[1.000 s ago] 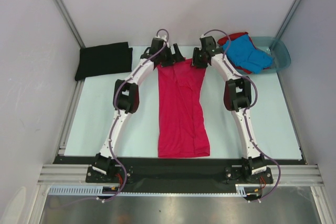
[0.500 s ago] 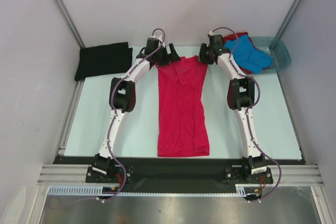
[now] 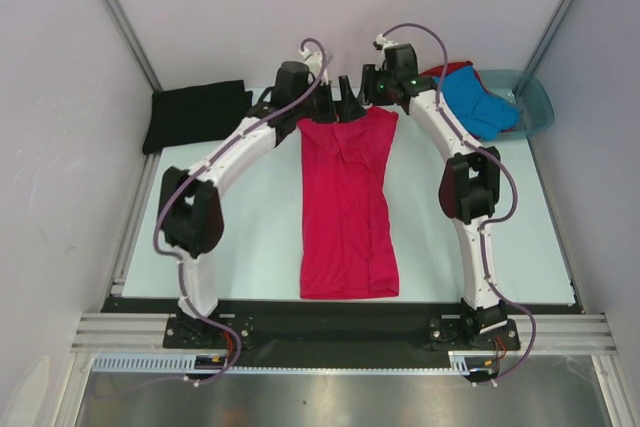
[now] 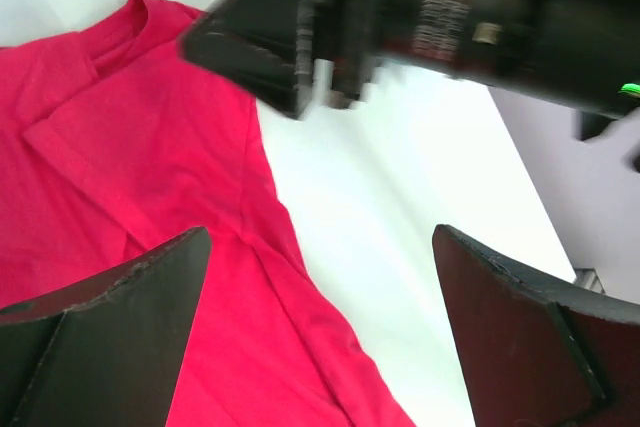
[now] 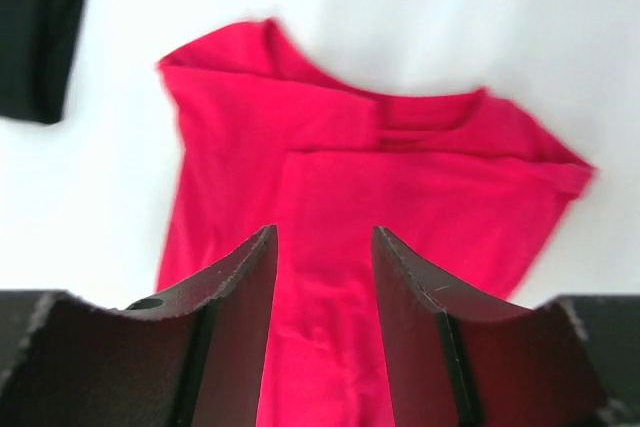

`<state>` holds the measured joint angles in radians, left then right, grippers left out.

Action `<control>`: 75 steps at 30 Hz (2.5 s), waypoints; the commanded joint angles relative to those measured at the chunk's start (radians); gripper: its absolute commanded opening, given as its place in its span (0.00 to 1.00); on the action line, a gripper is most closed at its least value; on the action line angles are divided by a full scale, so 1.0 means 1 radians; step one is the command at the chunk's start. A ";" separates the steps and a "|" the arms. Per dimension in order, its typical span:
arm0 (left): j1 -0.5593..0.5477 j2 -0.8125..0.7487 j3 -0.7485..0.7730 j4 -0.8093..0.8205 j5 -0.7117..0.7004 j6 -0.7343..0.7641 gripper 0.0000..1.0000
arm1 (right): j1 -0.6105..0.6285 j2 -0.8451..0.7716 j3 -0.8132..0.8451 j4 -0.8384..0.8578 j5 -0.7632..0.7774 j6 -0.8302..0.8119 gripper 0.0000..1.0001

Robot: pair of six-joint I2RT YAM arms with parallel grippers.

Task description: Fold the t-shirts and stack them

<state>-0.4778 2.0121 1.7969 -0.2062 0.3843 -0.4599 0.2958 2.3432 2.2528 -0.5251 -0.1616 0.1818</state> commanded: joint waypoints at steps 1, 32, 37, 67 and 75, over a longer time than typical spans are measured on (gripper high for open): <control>0.018 -0.124 -0.161 0.041 -0.091 0.001 1.00 | 0.020 -0.001 -0.013 -0.045 0.027 -0.018 0.49; 0.016 -0.366 -0.521 -0.016 -0.211 0.030 1.00 | -0.012 0.337 0.200 -0.242 0.336 -0.001 0.53; 0.015 -0.358 -0.518 -0.025 -0.216 0.040 1.00 | -0.026 0.380 0.260 -0.207 0.326 -0.018 0.55; 0.016 -0.507 -0.688 -0.004 -0.394 0.023 1.00 | -0.052 0.117 -0.029 0.163 -0.280 0.166 0.55; 0.016 -0.579 -0.815 0.048 -0.308 -0.006 1.00 | -0.084 0.378 0.248 0.308 -0.464 0.320 0.54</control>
<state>-0.4625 1.4982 1.0153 -0.2119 0.0307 -0.4461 0.2279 2.6740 2.4416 -0.3180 -0.5232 0.4076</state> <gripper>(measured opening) 0.996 0.544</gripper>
